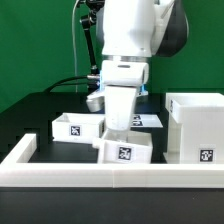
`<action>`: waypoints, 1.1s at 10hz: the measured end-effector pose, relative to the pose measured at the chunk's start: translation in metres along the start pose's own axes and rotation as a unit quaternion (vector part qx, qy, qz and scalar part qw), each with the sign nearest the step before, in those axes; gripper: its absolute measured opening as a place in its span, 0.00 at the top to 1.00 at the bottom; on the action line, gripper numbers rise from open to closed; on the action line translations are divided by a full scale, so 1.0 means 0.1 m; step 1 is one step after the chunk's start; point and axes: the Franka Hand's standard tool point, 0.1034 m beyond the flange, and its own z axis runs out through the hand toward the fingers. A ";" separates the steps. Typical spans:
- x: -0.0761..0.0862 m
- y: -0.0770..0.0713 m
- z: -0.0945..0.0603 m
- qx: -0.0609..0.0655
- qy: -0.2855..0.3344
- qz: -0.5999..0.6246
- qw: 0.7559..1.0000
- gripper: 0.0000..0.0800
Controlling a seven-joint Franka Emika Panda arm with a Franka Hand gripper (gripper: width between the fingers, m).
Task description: Assemble drawer
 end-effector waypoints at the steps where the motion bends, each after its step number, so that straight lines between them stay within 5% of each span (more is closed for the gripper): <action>1: -0.04 0.02 0.00 -0.001 0.003 -0.019 1.000 0.95; 5: -0.34 0.02 0.02 0.000 0.036 -0.041 0.998 0.95; 8: 0.03 0.06 -0.03 0.014 0.043 0.002 0.999 0.95; 9: 0.09 0.07 -0.05 0.014 0.043 0.004 0.999 0.95; 10: 0.05 0.02 -0.02 0.031 0.041 0.005 0.999 0.95; 11: 0.04 0.03 -0.02 0.030 0.041 0.008 0.999 0.95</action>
Offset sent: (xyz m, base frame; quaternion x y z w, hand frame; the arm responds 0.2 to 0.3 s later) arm 0.0000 0.0000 0.0000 0.0000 0.1938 0.0000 0.9810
